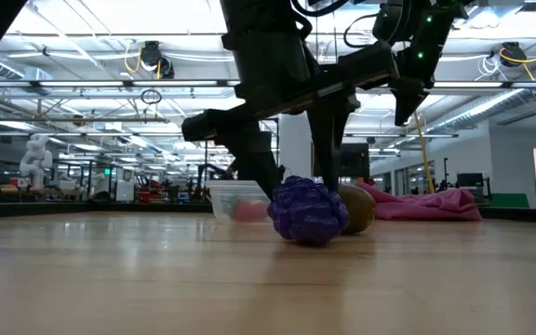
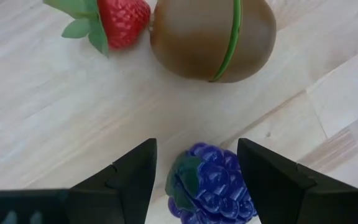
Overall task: Pick and placing Produce into tupperware
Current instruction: Put the blueberry into the transparent bin
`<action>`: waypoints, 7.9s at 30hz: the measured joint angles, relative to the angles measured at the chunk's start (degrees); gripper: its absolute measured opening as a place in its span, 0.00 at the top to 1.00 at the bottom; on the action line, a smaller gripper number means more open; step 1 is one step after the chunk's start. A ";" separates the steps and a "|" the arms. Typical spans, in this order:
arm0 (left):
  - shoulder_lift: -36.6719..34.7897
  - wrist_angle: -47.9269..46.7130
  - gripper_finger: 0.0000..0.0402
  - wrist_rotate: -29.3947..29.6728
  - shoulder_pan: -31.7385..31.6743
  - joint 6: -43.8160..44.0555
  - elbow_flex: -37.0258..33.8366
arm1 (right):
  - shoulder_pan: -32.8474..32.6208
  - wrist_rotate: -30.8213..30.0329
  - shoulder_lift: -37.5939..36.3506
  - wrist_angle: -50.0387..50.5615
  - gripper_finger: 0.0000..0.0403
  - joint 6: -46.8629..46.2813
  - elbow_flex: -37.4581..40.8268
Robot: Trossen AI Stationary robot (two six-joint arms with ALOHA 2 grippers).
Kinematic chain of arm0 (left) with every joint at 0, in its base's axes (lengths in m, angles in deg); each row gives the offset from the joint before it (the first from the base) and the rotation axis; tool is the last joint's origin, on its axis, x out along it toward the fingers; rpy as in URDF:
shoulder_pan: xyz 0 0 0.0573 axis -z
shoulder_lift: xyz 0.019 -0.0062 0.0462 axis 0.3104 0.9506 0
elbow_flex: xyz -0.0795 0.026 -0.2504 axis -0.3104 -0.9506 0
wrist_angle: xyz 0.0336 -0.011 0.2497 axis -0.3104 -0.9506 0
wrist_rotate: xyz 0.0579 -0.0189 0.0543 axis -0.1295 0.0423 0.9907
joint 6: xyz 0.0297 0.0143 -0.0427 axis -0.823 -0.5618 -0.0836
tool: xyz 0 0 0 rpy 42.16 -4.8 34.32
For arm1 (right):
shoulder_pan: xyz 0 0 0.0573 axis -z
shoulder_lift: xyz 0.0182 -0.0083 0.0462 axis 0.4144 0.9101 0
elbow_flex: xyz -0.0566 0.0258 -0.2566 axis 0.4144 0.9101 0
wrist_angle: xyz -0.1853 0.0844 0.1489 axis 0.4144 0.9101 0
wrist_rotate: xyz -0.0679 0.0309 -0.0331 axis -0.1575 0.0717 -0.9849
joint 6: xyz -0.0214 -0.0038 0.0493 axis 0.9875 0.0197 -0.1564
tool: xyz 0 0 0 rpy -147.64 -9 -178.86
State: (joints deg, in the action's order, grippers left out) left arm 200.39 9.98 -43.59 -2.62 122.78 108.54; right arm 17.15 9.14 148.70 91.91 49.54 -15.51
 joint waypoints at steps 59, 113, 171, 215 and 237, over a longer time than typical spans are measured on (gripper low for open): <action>-0.33 0.94 0.43 -4.47 -1.85 -9.23 0.00 | 0.00 0.00 0.00 0.26 0.58 0.24 0.00; -0.31 -13.68 0.34 -5.42 4.29 8.14 12.46 | 0.02 0.02 -0.02 3.04 0.58 -0.17 0.00; 0.18 1.39 0.34 -2.54 1.75 32.88 0.35 | 0.01 0.04 0.00 3.23 0.58 -0.22 0.00; 2.43 3.93 0.48 -3.30 1.01 26.09 0.42 | 0.02 0.02 -0.02 2.81 0.58 -1.27 -0.02; -0.68 3.90 0.43 -1.87 1.01 23.08 0.46 | 0.01 0.00 -0.02 2.82 0.58 -1.27 -0.02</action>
State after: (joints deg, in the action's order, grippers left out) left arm 199.71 13.88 -45.46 -1.61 145.86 109.00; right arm 17.16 9.14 148.68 94.73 48.27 -15.53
